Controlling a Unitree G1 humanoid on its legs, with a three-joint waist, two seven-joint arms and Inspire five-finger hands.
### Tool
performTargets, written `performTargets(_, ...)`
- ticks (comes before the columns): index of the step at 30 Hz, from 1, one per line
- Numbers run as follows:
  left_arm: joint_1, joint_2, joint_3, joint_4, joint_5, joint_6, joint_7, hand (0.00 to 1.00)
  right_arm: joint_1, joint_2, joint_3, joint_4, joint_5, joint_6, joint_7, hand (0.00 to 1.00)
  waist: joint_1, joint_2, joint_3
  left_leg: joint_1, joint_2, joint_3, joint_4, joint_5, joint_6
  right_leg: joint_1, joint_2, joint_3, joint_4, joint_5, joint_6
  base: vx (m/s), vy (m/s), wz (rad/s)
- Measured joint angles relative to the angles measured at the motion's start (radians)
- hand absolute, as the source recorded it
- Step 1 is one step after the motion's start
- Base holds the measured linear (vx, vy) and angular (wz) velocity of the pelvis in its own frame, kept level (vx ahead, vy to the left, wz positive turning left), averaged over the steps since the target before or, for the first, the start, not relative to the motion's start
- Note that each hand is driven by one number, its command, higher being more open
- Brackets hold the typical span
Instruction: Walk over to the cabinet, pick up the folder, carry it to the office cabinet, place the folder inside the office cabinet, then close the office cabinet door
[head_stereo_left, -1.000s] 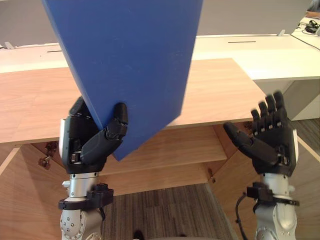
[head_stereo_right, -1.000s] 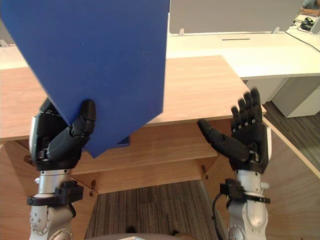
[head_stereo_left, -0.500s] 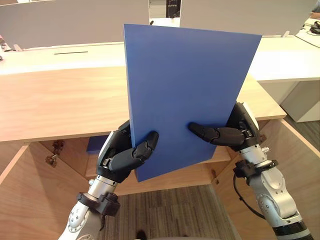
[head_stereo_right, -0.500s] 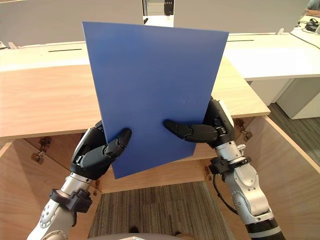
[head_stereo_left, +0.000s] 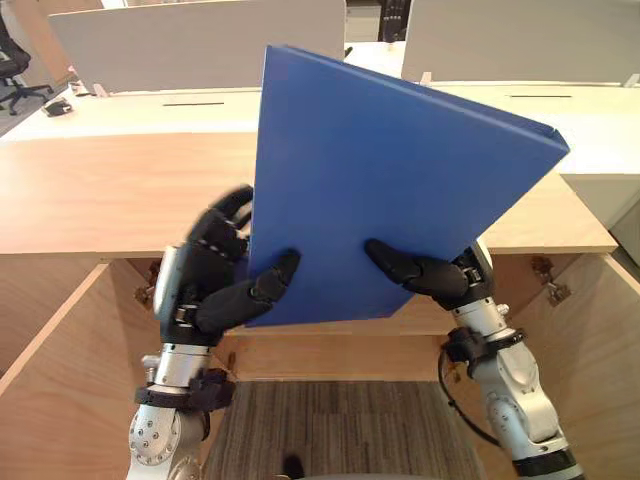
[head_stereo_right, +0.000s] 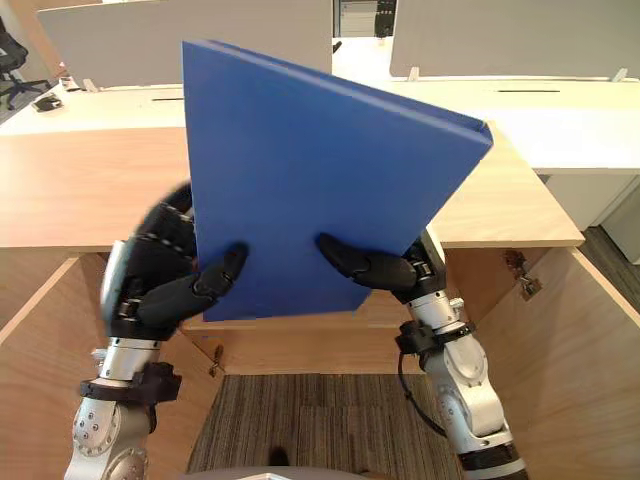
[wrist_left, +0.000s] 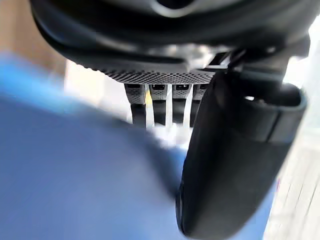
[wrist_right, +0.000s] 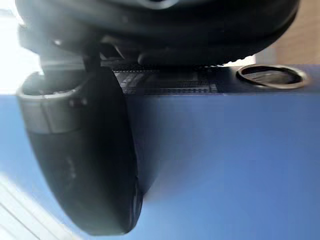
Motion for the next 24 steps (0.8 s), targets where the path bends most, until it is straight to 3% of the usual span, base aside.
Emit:
performTargets(6,0.061,-0.084,0.111,0.128,0.025,-0.012,0.072,1.00,0.000,0.053,-0.067,-0.038,-0.027,0.000,-0.032,0.00,0.003,-0.001,0.000,-0.005,-0.001,-0.010,0.000,0.003,0.000,0.000,-0.002,-0.010,0.000,0.000,0.000,-0.01,-0.003,0.05)
performTargets(14,0.112,-0.117,0.101,0.685,-0.002,0.098,0.048,1.00,0.000,0.037,-0.037,-0.057,-0.083,-0.002,-0.052,0.00,-0.003,-0.007,-0.003,-0.014,0.005,-0.005,0.000,0.004,-0.001,-0.011,-0.002,-0.009,0.000,0.000,0.001,0.00,-0.001,0.00)
performTargets(18,0.078,-0.097,0.091,0.963,0.092,0.120,0.033,1.00,-0.001,-0.024,0.092,-0.052,-0.165,-0.002,-0.051,0.00,-0.001,-0.015,-0.006,-0.024,0.008,-0.005,0.000,0.005,-0.002,-0.021,-0.002,-0.008,0.000,0.001,0.001,0.00,0.000,0.00)
performTargets(22,-0.026,-0.002,0.060,1.221,0.174,0.135,0.007,1.00,-0.067,-0.067,0.303,0.046,-0.276,-0.008,-0.051,0.00,0.002,-0.024,0.015,-0.073,0.025,0.010,0.006,0.011,-0.013,-0.095,0.010,0.013,0.037,0.001,-0.002,-0.06,-0.011,-0.12)
performTargets(24,-0.136,0.038,0.044,1.267,0.208,0.137,0.028,1.00,-0.189,-0.070,0.407,0.152,-0.393,-0.009,-0.054,0.00,0.010,-0.034,0.118,-0.205,0.040,0.018,0.138,-0.020,-0.017,-0.223,0.012,0.025,0.151,-0.015,-0.015,-0.16,-0.019,-0.16)
